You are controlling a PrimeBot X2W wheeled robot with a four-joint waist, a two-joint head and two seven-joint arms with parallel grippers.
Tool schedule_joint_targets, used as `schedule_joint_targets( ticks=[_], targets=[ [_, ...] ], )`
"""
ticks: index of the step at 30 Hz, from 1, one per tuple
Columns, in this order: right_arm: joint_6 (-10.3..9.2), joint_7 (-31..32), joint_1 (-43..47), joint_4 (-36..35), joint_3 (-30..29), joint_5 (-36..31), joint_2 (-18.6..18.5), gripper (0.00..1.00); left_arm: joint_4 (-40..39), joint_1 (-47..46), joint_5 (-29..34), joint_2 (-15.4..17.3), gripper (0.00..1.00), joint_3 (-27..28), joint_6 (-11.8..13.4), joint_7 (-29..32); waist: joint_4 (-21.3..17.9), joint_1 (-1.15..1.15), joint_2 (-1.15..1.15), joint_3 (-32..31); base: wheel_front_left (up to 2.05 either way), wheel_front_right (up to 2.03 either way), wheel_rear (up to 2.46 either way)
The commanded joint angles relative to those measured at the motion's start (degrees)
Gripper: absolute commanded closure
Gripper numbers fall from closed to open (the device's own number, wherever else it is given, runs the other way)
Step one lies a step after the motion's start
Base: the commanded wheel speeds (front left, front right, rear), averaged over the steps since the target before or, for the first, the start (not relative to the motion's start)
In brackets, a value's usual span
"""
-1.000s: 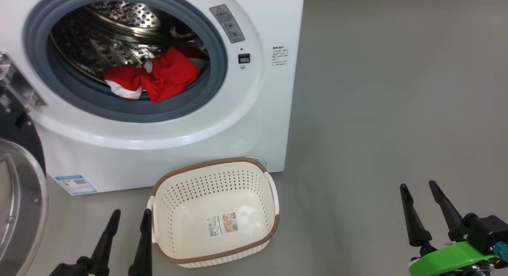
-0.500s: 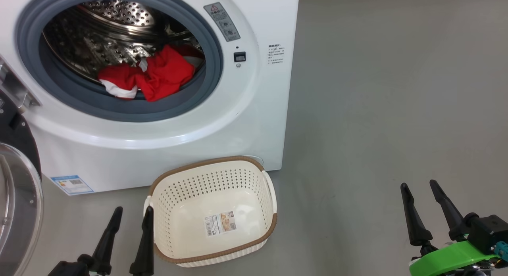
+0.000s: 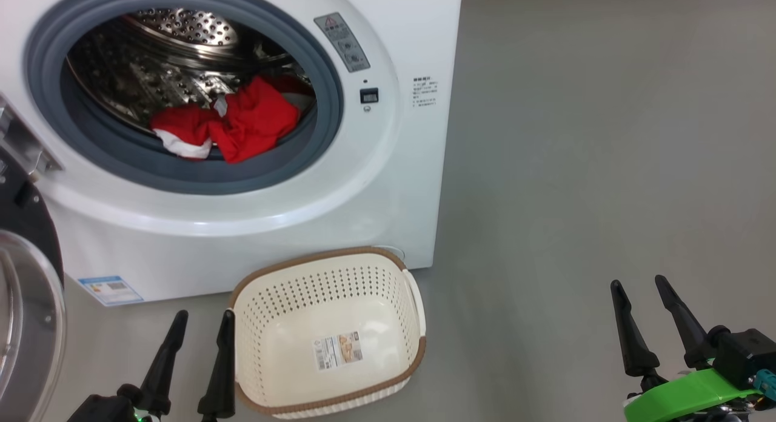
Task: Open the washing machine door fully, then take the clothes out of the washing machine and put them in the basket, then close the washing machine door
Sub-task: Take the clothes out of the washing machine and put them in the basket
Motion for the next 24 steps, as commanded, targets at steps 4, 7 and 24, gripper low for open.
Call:
schedule_joint_targets(
  ticks=[4, 7, 24],
  targets=[
    [0.36, -0.5, -0.6, -1.6, 1.1, -0.4, -0.4, 0.0, -1.6, -2.3, -0.4, 1.2, 0.0, 1.8, -0.3, -0.3, 0.2, 0.0, 0.0, 0.2, 1.55, -1.6, 0.05],
    [0.36, -0.5, -0.8, -1.7, 1.2, -0.4, -0.4, 0.0, -1.4, -2.7, -0.5, 1.2, 0.0, 1.8, -0.3, -0.3, 0.2, 0.0, 0.0, 0.6, 1.64, -1.7, 0.06],
    [0.36, -0.5, -1.1, -1.6, 1.2, -0.3, -0.3, 0.0, 0.1, -3.1, 0.8, 0.8, 0.0, 2.6, -0.3, -0.3, 0.4, 0.0, 0.0, 1.4, 0.82, -0.83, 0.01]
  ],
)
